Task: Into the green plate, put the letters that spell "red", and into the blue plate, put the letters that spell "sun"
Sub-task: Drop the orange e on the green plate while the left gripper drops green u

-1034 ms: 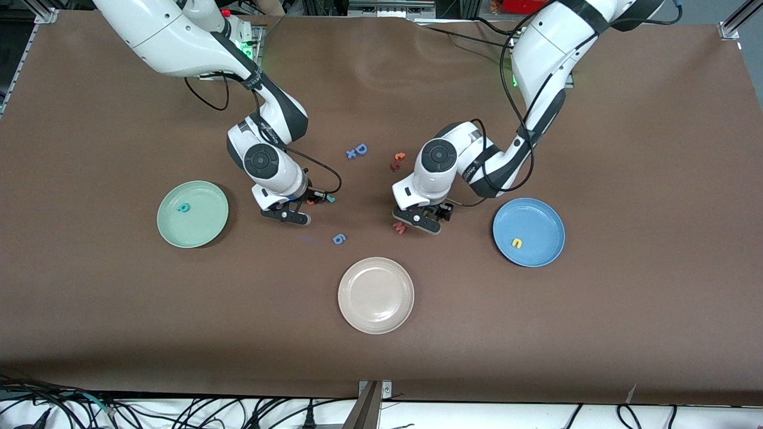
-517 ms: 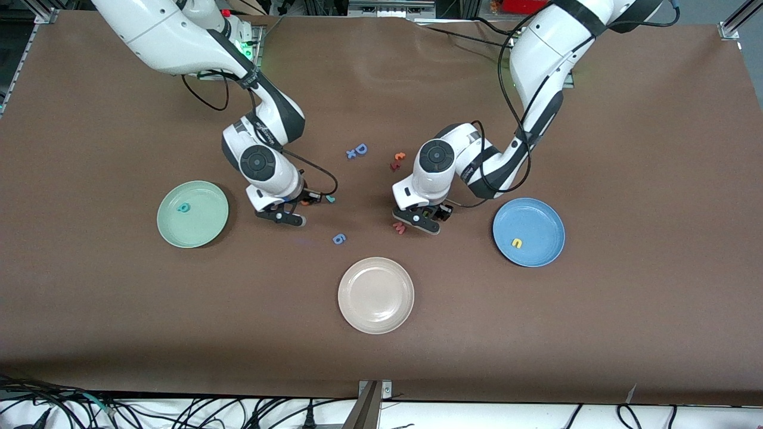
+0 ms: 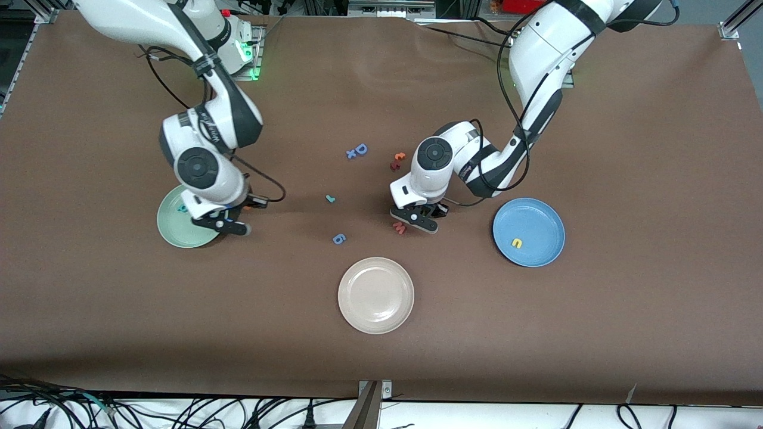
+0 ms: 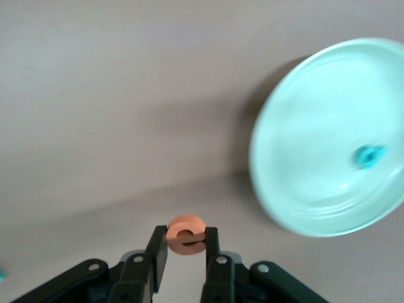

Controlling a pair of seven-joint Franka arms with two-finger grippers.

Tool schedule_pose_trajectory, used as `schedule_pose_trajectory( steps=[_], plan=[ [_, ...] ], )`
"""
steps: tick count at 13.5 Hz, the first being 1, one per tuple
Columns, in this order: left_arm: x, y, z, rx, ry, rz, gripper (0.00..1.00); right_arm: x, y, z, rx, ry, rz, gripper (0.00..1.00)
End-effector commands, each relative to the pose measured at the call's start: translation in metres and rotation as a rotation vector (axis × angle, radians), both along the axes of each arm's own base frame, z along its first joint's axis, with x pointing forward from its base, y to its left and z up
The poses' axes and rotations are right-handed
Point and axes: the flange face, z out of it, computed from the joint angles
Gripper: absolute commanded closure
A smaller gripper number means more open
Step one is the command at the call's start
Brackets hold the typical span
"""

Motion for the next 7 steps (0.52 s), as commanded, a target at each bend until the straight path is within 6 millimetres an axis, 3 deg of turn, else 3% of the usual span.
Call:
schedule_pose_trajectory(
  steps=[1, 3, 5, 7],
  plan=[
    [0.009, 0.008, 0.036, 0.056, -0.025, 0.003, 0.94, 0.005, -0.047, 0.002, -0.018, 0.023, 0.061, 0.81],
    [0.024, 0.028, 0.063, 0.07, -0.025, 0.011, 0.94, 0.011, -0.083, -0.008, -0.016, 0.045, 0.088, 0.8],
    [0.044, 0.064, 0.082, 0.063, 0.015, -0.029, 0.94, 0.012, -0.112, -0.025, -0.01, 0.076, 0.091, 0.79],
    [0.06, 0.108, 0.093, 0.085, 0.066, -0.107, 0.93, 0.011, -0.125, -0.04, -0.002, 0.081, 0.078, 0.78]
  ],
)
